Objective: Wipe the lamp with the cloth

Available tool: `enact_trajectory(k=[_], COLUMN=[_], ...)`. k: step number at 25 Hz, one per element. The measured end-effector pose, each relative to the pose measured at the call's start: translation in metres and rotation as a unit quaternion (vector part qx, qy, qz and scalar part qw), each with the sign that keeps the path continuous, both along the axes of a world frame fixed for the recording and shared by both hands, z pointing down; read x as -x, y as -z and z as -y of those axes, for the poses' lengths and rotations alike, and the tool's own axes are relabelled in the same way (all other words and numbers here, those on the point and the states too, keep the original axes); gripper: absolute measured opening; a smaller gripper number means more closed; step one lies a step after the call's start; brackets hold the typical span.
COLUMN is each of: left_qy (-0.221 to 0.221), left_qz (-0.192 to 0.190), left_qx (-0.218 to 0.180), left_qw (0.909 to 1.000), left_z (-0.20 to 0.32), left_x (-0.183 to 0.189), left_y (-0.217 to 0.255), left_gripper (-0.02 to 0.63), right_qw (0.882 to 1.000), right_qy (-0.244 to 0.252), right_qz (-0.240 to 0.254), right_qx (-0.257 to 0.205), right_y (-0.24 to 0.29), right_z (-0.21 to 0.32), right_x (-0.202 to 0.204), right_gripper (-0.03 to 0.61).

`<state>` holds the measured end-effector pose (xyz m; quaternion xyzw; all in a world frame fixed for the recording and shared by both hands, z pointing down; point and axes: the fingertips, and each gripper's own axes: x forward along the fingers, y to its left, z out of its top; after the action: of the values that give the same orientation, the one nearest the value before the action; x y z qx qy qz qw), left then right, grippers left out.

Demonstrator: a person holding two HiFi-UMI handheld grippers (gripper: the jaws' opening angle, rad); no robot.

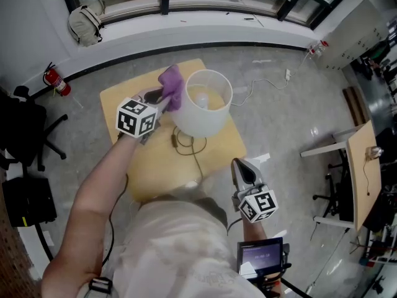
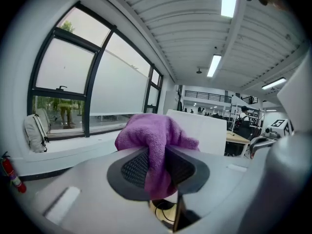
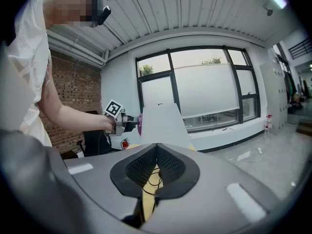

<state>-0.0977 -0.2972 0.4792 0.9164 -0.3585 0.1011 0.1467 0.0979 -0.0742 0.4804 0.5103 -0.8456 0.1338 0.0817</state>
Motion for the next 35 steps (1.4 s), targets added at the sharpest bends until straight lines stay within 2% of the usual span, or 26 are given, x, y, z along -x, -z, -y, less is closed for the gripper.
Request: enact_trajectory(k=[5, 12, 15, 18, 21, 24, 30, 35], left_qy=[0.005, -0.016, -0.014, -0.017, -0.051, -0.079, -0.145, -0.183], left_qz=[0.028, 0.077, 0.074, 0.057, 0.055, 0.065, 0.082, 0.153], left_qx=[0.025, 0.09, 0.098, 0.076, 0.022, -0.027, -0.073, -0.083], left_qw=[0.9993, 0.9929, 0.9924, 0.9953, 0.9969, 0.9943, 0.9833, 0.9676], left_z=[0.003, -0.005, -0.01, -0.006, 0.0, 0.01, 0.033, 0.045], left_x=[0.005, 0.015, 0.022, 0.026, 0.018, 0.008, -0.014, -0.034], left_y=[-0.028, -0.078, -0.086, -0.07, -0.034, 0.005, 0.068, 0.063], left_gripper=[0.092, 0.094, 0.094, 0.094, 0.095, 0.095, 0.095, 0.094], right_qw=[1.0, 1.0, 1.0, 1.0, 1.0, 1.0, 0.999, 0.999], right_qy=[-0.01, -0.014, -0.016, -0.017, -0.017, -0.013, -0.003, -0.002], right_qz=[-0.002, -0.005, -0.004, -0.001, 0.008, 0.016, 0.028, 0.031], right_qx=[0.0, -0.008, -0.01, -0.013, -0.015, -0.013, -0.024, -0.02], right_y=[0.0, 0.003, 0.005, 0.008, 0.007, 0.004, 0.013, 0.01], right_z=[-0.003, -0.007, -0.007, -0.005, -0.002, 0.003, 0.024, 0.035], right_x=[-0.003, -0.001, -0.001, -0.003, -0.01, -0.014, -0.019, -0.032], right_gripper=[0.015, 0.015, 0.015, 0.014, 0.014, 0.015, 0.015, 0.015])
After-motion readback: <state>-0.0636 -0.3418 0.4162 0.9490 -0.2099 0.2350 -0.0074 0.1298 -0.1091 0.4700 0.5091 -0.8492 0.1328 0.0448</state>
